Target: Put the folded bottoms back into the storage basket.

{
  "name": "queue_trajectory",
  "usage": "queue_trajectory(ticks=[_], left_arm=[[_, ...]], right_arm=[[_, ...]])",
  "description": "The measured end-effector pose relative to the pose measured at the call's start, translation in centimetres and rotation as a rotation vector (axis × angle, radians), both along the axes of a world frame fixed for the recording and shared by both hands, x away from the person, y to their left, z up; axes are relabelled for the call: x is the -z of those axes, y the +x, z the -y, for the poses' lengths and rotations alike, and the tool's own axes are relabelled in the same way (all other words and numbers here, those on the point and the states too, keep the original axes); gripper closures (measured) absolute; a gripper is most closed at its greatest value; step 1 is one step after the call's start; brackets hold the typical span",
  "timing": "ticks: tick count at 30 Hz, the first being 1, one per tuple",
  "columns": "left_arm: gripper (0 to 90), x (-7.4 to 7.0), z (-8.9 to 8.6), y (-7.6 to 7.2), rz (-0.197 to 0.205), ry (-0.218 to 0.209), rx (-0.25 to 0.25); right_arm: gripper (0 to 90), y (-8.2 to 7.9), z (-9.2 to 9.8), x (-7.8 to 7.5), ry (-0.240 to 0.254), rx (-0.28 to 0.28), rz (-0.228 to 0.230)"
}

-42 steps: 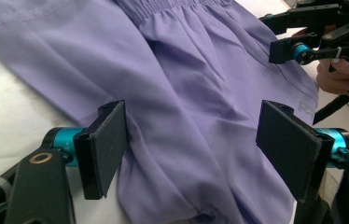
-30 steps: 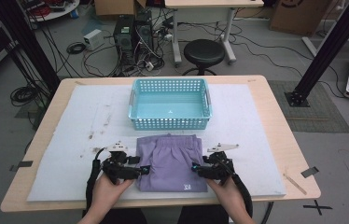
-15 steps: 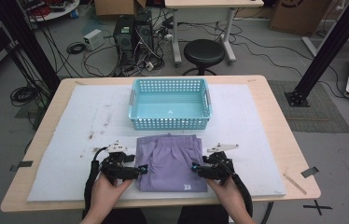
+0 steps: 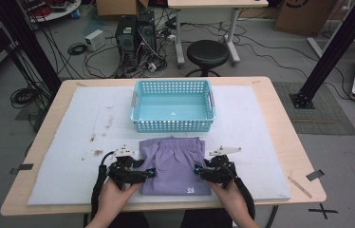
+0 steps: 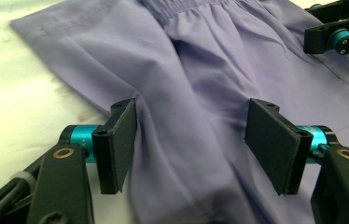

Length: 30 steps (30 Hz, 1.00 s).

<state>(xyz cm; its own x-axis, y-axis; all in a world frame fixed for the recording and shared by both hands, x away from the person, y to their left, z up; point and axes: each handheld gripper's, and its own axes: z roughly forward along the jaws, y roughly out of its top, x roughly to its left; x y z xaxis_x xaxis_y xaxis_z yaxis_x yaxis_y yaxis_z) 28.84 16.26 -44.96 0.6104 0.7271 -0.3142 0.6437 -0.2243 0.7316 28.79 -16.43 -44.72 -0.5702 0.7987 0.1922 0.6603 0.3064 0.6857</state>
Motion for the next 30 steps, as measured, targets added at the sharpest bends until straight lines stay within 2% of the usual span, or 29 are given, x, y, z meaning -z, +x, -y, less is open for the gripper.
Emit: queue_trajectory(ticks=[2, 5, 7, 10, 12, 15, 19, 22, 25, 30], left_arm=[[39.0, 0.0, 0.1, 0.2, -0.014, -0.019, -0.012], [52.8, 0.1, 0.0, 0.6, -0.031, -0.036, -0.018], [58.8, 0.2, 0.1, 0.7, -0.041, -0.042, -0.016], [66.7, 0.2, 0.6, 0.8, -0.048, -0.043, 0.01], [73.8, 0.3, 0.8, 0.9, -0.052, -0.039, 0.022], [83.4, 0.3, 0.8, 1.1, -0.065, -0.042, 0.041], [85.3, 0.3, 0.8, 1.0, -0.055, -0.044, 0.051], [85.8, 0.0, 0.5, 1.0, -0.03, -0.053, 0.06], [85.9, -0.6, 0.1, 0.8, -0.006, -0.083, 0.074], [85.9, -1.6, 0.1, 0.5, 0.033, -0.085, 0.094]], right_arm=[[60.1, 0.0, -0.1, 0.0, -0.01, 0.003, -0.001], [66.3, 0.1, -0.1, 0.0, -0.015, 0.016, -0.002], [70.8, 0.2, 0.0, 0.0, -0.013, 0.019, -0.001], [79.8, 0.2, 0.0, 0.1, 0.007, -0.002, -0.015], [84.1, 0.1, -0.3, 0.0, -0.003, -0.016, -0.011], [86.2, 0.2, -0.3, 0.0, 0.005, -0.027, -0.018], [87.4, 0.3, -0.1, -0.1, 0.012, -0.032, -0.018], [87.8, 0.2, 0.1, -0.7, 0.032, -0.04, 0.007], [87.8, 0.0, 0.4, -1.3, 0.049, -0.043, 0.028], [87.9, -0.1, 0.6, -2.0, 0.064, -0.049, 0.056]])
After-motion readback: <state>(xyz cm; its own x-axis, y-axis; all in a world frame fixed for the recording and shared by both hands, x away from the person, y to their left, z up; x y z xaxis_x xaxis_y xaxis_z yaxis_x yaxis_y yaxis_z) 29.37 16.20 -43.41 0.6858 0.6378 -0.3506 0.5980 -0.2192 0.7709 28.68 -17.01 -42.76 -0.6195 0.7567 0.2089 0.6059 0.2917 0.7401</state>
